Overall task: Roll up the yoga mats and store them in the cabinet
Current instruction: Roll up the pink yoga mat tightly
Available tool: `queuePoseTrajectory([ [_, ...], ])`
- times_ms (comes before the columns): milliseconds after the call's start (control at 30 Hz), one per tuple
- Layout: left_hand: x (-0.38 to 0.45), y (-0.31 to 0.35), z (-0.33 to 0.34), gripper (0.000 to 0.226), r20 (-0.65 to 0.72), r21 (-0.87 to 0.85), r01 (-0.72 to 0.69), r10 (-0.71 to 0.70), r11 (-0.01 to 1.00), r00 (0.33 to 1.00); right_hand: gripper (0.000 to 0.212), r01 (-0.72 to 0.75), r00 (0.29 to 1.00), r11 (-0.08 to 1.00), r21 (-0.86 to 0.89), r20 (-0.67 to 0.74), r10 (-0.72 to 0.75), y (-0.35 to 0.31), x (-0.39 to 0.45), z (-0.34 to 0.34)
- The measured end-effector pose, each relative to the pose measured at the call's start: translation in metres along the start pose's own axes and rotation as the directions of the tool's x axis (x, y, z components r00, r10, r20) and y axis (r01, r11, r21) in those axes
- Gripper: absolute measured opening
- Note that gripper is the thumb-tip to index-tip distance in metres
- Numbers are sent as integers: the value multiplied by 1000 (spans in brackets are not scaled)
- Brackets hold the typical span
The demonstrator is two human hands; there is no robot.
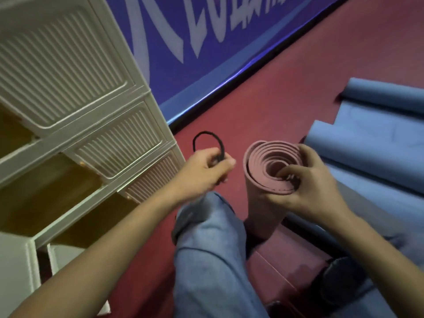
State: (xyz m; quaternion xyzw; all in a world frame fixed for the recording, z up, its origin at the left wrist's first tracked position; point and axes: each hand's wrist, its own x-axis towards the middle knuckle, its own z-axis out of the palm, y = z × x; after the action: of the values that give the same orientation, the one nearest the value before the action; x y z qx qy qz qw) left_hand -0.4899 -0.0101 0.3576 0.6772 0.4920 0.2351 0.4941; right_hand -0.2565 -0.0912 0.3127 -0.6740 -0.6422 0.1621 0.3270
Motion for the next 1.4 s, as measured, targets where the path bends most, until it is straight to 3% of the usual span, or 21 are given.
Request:
queuePoseTrajectory([
  [100, -13, 37, 57, 38, 301, -107, 56, -21, 993, 953, 60, -51, 998, 999, 14, -28, 52, 5, -10, -3],
  [200, -10, 45, 85, 44, 371, -141, 142, -81, 980, 925, 61, -68, 997, 998, -17, 43, 69, 14, -12, -13],
  [233, -6, 43, 88, 51, 341, -57, 56, -33, 997, 939, 65, -66, 996, 998, -11, 67, 67, 18, -12, -17],
  [267, -3, 42, 87, 57, 312, 151, -118, 66, 981, 948, 70, -63, 994, 998, 6, 88, 63, 24, -14, -20],
  [300, -1, 39, 85, 62, 326, 431, -274, 134, 860, 936, 74, -59, 993, 998, 29, 103, 55, 29, -16, -22],
  [333, 1, 37, 83, 63, 348, 651, -372, 175, 662, 921, 76, -52, 992, 997, 62, 120, 44, 32, -19, -25],
  [367, 1, 38, 83, 63, 375, 762, -420, 194, 492, 907, 78, -43, 990, 993, 110, 141, 27, 34, -23, -28],
  [433, 0, 43, 87, 56, 418, 840, -458, 192, 291, 888, 84, -24, 980, 972, 235, 200, -24, 34, -28, -32],
  [500, 0, 49, 94, 46, 432, 871, -466, 213, 154, 877, 87, -45, 986, 936, 348, 169, -15, 33, -34, -34],
  [567, 1, 57, 100, 43, 432, 882, -465, 258, 81, 864, 68, -72, 991, 930, 362, -76, 106, 25, -46, -30],
  [600, 1, 59, 103, 43, 437, 885, -464, 261, 50, 861, 52, -77, 961, 943, 325, -230, 157, 17, -52, -26],
  [667, 3, 59, 110, 39, 459, 879, -477, 258, 9, 850, 37, -76, 921, 972, 223, -358, 154, 4, -66, -17],
  [767, 7, 46, 113, 31, 531, 821, -571, 336, 25, 778, 38, -85, 958, 995, 50, -272, 95, 4, -80, -6],
  [867, 13, 36, 113, 36, 604, 757, -654, 395, -10, 693, 22, -9, 951, 1000, -15, -310, 4, 14, -79, -7],
  [1000, 15, 31, 111, 50, 615, 727, -687, 447, -1, 649, 21, 61, 942, 983, -172, -317, -114, 35, -85, -15],
  [1100, 12, 28, 105, 48, 639, 691, -722, 488, -23, 595, 18, 30, 940, 922, -386, -302, -157, 70, -84, -32],
  [1167, 8, 28, 104, 43, 674, 642, -765, 504, -39, 540, 20, 58, 964, 860, -507, -196, -180, 81, -71, -42],
  [1233, 6, 28, 104, 41, 706, 613, -787, 496, -70, 506, 27, 31, 987, 808, -588, -110, -117, 79, -53, -49],
  [1333, 3, 27, 100, 40, 744, 574, -814, 470, -84, 475, 18, -112, 989, 775, -622, -144, 27, 67, -26, -58],
  [1400, -5, 24, 103, 39, 789, 520, -845, 451, -127, 418, 12, -160, 987, 735, -658, -111, 116, 62, -10, -59],
])
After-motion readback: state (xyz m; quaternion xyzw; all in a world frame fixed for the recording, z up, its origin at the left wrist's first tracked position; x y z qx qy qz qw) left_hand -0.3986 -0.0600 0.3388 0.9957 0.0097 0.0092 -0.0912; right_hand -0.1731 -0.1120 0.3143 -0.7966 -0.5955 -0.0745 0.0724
